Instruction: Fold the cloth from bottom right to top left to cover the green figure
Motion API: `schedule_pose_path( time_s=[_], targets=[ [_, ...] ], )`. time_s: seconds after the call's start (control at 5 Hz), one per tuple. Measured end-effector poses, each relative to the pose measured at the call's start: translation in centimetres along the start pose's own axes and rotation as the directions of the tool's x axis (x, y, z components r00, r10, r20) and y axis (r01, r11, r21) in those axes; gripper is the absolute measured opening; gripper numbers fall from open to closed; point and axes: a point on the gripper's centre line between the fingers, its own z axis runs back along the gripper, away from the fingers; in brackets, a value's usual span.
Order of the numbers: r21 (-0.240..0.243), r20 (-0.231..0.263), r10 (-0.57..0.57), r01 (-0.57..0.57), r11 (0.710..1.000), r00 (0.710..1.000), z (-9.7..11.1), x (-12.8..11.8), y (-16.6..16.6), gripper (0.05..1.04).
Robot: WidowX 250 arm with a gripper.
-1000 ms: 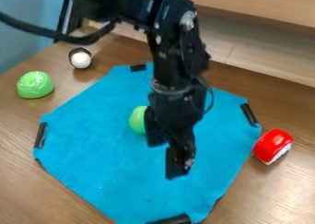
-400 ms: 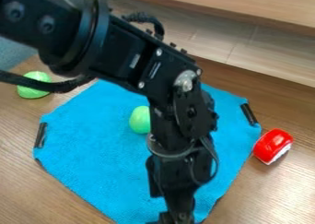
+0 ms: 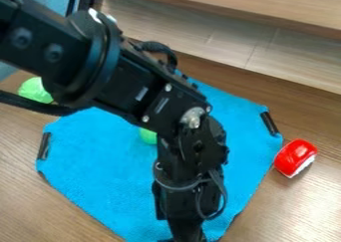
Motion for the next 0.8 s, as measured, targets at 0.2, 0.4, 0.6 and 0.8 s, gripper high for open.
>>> schedule_pose_path(
  time_s=[0.2, 0.4, 0.6, 0.8],
  targets=[
    [0.012, -0.009, 0.001, -0.001, 1.000, 1.000, -1.0, 0.2, 0.3, 1.000],
    [0.014, -0.007, 0.035, -0.035, 0.999, 0.999, -1.8, 0.5, 1.0, 1.001],
    [0.009, 0.004, 0.056, -0.056, 0.998, 0.998, -2.0, 1.1, 1.6, 0.964],
    [0.013, 0.035, 0.071, -0.072, 0.997, 0.997, -2.1, 1.8, 2.3, 0.695]
  ],
)
